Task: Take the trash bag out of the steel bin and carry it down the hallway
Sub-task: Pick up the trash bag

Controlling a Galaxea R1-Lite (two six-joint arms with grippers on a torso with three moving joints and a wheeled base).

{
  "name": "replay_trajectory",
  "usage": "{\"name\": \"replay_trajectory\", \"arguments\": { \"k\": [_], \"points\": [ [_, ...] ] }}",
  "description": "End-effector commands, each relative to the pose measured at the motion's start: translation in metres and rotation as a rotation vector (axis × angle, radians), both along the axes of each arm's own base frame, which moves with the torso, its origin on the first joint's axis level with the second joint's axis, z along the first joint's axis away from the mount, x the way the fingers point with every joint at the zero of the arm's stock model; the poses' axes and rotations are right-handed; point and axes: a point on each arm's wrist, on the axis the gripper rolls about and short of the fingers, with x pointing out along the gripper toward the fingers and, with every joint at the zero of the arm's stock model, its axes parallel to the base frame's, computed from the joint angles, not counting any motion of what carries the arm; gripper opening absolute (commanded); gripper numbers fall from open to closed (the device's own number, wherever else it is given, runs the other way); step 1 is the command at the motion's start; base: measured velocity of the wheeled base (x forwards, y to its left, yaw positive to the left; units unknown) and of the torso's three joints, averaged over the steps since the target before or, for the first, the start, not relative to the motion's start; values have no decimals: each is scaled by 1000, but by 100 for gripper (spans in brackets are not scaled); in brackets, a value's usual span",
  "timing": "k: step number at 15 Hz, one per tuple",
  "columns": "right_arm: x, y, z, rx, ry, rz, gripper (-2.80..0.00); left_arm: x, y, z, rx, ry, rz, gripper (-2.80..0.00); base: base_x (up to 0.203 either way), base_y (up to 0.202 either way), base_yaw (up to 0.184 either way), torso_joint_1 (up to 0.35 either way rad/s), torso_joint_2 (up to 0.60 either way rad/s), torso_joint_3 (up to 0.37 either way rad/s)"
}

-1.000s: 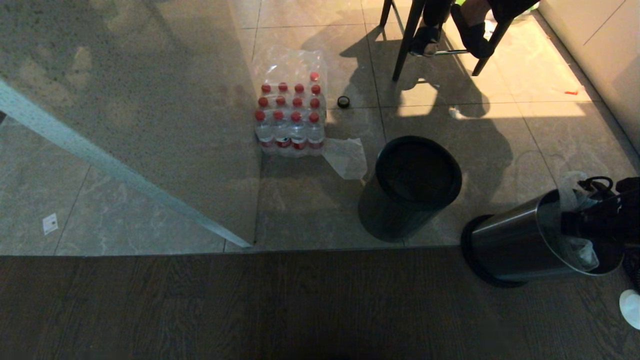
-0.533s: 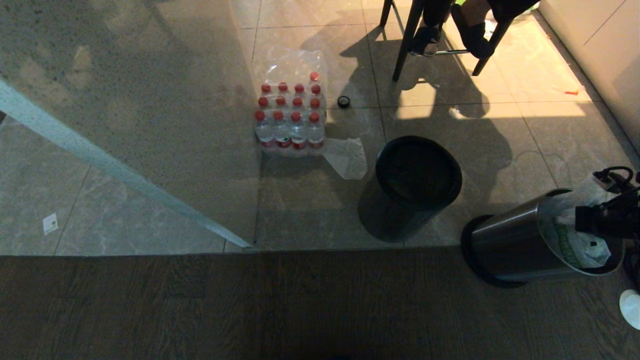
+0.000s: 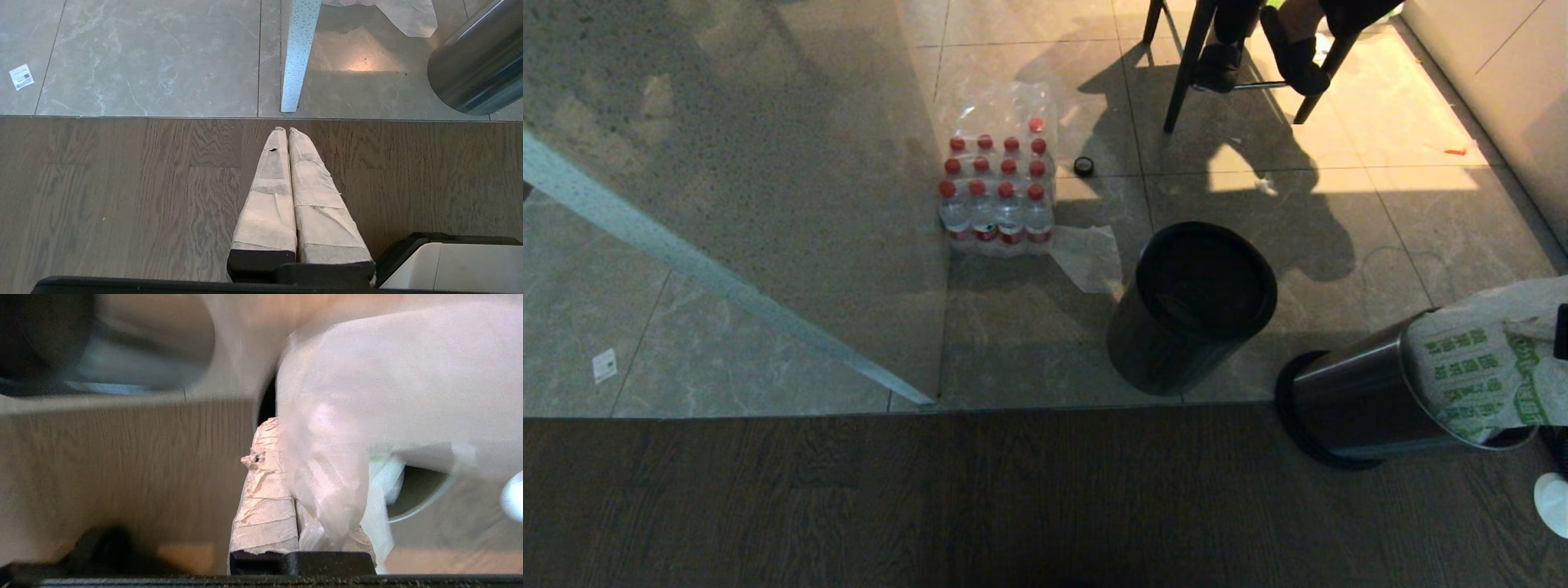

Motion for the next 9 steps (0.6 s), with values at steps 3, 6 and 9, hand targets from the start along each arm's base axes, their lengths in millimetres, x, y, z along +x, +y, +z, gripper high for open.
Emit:
{"name": "replay_trajectory", "arguments": {
  "k": [3, 6, 9],
  "points": [
    [-66, 41, 74, -173, -241, -17, -280, 0, 0, 0, -1, -1, 0, -280, 0, 0, 0, 0, 0, 0],
    [-110, 69, 96, -251, -338, -39, -280, 0, 0, 0, -1, -1, 0, -280, 0, 0, 0, 0, 0, 0],
    [-150, 98, 105, -320, -422, -55, -280, 0, 0, 0, -1, -1, 0, -280, 0, 0, 0, 0, 0, 0]
  ]
}}
